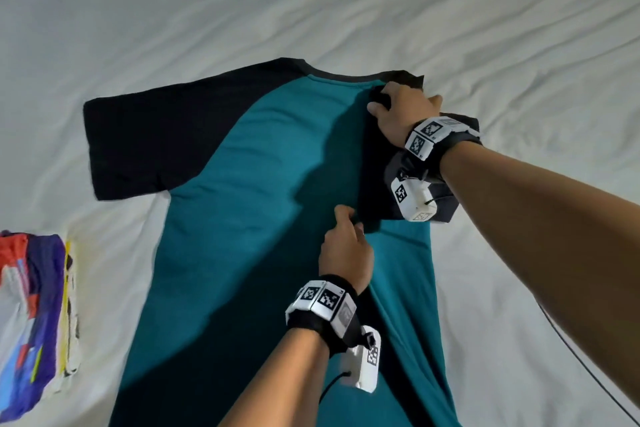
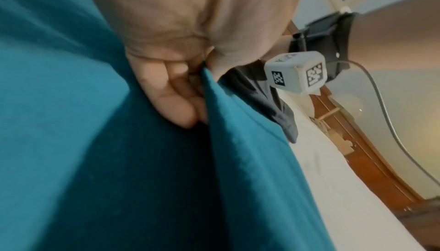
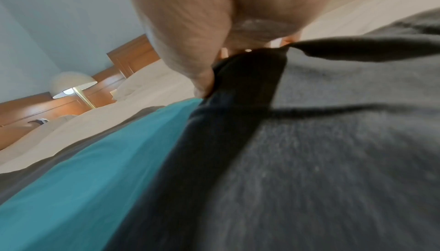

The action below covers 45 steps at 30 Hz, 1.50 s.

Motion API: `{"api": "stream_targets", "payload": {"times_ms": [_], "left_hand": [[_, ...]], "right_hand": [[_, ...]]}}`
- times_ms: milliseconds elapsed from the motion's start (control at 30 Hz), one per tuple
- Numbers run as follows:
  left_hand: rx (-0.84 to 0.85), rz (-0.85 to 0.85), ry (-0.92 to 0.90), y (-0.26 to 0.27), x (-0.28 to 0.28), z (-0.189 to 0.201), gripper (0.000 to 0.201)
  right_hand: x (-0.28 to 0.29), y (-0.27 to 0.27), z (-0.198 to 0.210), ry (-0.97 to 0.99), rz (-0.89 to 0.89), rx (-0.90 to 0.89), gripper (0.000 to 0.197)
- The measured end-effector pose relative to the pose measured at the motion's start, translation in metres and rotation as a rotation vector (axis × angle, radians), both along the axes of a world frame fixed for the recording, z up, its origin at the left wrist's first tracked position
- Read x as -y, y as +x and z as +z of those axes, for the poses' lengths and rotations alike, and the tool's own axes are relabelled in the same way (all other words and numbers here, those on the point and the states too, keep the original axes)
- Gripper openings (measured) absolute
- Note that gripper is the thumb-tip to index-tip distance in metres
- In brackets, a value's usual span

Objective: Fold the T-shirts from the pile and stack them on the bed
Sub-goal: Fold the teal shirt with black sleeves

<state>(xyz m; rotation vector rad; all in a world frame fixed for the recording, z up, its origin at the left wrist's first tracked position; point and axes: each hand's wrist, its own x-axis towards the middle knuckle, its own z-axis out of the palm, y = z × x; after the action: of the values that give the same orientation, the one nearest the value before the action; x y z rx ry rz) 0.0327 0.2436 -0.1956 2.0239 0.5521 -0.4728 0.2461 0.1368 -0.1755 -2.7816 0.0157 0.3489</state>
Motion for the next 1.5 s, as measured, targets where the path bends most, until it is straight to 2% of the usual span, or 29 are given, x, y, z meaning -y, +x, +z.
{"api": "stream_targets", "payload": {"times_ms": [100,200,267,367,433,600,700,833,900,967,1033,1100,1167,1233,1300,1367,1400,1467,1500], "left_hand": [[0.041,-0.089,0.208,-0.001,-0.002,0.004,0.018],[0.110,-0.176,0.419,-0.009,-0.005,0.003,0.030],[0.200,-0.258,0.562,-0.016,-0.008,0.002,0.040],[0.321,-0.427,0.728,-0.042,-0.012,-0.004,0.069],[0.294,-0.521,0.692,-0.073,-0.014,-0.004,0.080],[0.155,-0.806,0.634,-0.178,-0.037,-0.012,0.070],[0.142,-0.870,0.673,-0.221,-0.056,-0.009,0.068],[0.068,-0.912,0.686,-0.250,-0.075,0.006,0.066],[0.042,-0.864,0.701,-0.256,-0.077,0.019,0.062],[0.036,-0.749,0.692,-0.257,-0.073,0.031,0.049],[-0.005,-0.587,0.543,-0.255,-0.068,0.041,0.030],[-0.088,-0.421,0.364,-0.251,-0.063,0.049,0.025],[-0.180,-0.314,0.215,-0.247,-0.059,0.054,0.033],[-0.256,-0.212,0.058,-0.247,-0.053,0.061,0.041],[-0.345,-0.092,-0.083,-0.249,-0.045,0.067,0.049],[-0.449,0.020,-0.174,-0.251,-0.038,0.071,0.061],[-0.486,0.054,-0.189,-0.252,-0.035,0.070,0.070],[-0.517,0.083,-0.169,-0.258,-0.028,0.060,0.089],[-0.515,0.069,-0.130,-0.261,-0.024,0.055,0.096]], "right_hand": [[-0.006,-0.020,-0.009,-0.044,-0.033,0.023,0.057],[-0.003,-0.062,-0.006,0.044,-0.065,0.158,0.060],[0.003,-0.102,-0.003,0.090,-0.104,0.199,0.051],[0.010,-0.182,-0.006,0.141,-0.141,0.218,0.023],[0.014,-0.237,-0.008,0.209,-0.141,0.150,0.013],[0.030,-0.353,-0.005,0.097,-0.054,-0.007,0.027],[0.038,-0.401,0.012,-0.017,0.044,-0.136,0.041],[0.053,-0.443,0.032,-0.131,0.047,-0.305,0.034],[0.061,-0.458,0.043,-0.187,0.022,-0.353,0.031],[0.066,-0.469,0.054,-0.257,0.011,-0.364,0.029],[0.067,-0.476,0.068,-0.284,0.016,-0.366,0.025],[0.061,-0.478,0.083,-0.292,0.045,-0.371,0.019],[0.052,-0.477,0.097,-0.259,0.051,-0.383,0.019],[0.036,-0.478,0.107,-0.126,0.031,-0.409,0.021],[0.017,-0.484,0.112,0.123,-0.025,-0.500,0.023],[0.006,-0.489,0.109,0.420,-0.179,-0.634,0.018],[0.007,-0.489,0.102,0.485,-0.273,-0.631,0.014],[0.021,-0.485,0.087,0.399,-0.398,-0.482,0.009],[0.031,-0.484,0.079,0.307,-0.440,-0.396,0.016]]}}
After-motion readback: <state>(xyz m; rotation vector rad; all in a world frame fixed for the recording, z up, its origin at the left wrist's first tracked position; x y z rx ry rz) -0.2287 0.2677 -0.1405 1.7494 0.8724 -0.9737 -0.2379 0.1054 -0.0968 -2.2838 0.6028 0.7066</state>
